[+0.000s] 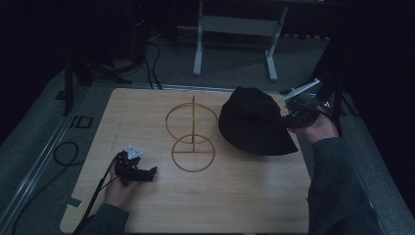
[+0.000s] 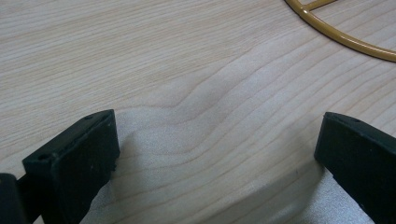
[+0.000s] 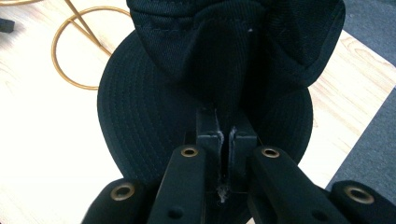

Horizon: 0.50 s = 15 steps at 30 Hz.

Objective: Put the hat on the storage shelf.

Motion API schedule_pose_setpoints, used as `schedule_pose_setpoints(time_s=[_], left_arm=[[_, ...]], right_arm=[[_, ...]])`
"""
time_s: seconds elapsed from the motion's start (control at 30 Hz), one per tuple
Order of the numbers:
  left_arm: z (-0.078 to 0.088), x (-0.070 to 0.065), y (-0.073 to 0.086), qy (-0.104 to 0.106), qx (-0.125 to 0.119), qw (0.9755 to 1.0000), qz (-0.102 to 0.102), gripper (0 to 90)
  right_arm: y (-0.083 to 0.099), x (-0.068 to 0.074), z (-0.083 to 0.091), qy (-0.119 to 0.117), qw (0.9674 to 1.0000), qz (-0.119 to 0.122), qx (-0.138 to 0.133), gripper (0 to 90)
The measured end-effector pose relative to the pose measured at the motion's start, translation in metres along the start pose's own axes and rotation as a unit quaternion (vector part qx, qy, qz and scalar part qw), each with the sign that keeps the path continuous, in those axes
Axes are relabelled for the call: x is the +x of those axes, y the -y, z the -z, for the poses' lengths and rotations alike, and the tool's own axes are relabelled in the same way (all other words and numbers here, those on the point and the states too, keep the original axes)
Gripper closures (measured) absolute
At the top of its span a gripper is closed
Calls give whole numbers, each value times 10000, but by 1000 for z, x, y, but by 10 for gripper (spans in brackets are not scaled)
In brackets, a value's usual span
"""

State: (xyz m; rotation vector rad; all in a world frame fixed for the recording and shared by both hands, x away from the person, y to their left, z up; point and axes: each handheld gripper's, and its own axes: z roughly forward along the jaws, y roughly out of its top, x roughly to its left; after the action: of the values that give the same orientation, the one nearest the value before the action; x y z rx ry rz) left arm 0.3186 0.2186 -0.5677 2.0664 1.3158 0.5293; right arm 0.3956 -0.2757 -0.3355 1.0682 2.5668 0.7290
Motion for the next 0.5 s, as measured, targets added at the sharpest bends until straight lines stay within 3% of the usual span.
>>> schedule_pose_setpoints(time_s=[0.5], left_arm=[[0,0,0,4,-6,10000,4,3]], right_arm=[[0,-5,14,-8,9997,-75,-229,869]])
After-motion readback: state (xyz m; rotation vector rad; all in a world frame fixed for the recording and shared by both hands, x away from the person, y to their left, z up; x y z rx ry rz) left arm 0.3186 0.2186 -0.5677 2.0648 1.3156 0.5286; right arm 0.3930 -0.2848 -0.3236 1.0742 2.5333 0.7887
